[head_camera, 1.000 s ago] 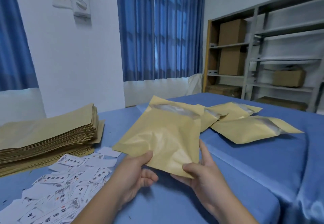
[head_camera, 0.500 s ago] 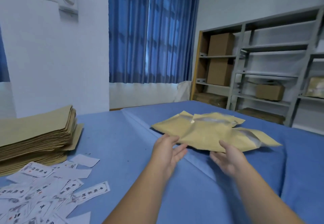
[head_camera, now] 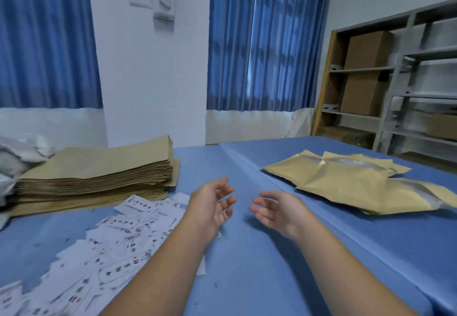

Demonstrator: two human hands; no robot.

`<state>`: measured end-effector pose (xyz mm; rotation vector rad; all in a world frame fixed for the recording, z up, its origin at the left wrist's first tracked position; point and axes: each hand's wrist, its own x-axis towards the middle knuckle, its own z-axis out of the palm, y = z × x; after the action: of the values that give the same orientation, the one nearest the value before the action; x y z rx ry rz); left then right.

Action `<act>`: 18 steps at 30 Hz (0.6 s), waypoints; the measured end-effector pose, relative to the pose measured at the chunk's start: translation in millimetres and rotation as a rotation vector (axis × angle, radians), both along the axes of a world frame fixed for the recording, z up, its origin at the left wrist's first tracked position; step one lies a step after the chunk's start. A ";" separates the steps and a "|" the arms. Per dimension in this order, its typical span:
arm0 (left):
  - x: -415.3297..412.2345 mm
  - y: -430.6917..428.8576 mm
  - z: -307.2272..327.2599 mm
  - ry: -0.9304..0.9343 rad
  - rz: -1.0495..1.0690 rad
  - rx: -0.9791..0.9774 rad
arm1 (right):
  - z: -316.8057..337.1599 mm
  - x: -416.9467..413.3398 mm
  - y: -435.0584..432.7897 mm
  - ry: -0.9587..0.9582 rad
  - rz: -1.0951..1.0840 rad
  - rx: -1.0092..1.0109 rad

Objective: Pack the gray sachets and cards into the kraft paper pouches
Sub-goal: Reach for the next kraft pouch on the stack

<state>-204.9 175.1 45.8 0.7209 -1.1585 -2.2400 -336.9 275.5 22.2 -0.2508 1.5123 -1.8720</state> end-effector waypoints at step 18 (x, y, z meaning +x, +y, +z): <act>227.1 -174.3 -75.8 -0.977 0.419 -1.156 | 40.5 178.0 -183.5 0.392 0.604 0.204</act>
<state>22.3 0.8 -30.0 1.3304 -2.1216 -0.5239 -159.0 92.0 62.7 -0.9098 1.6280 -1.2230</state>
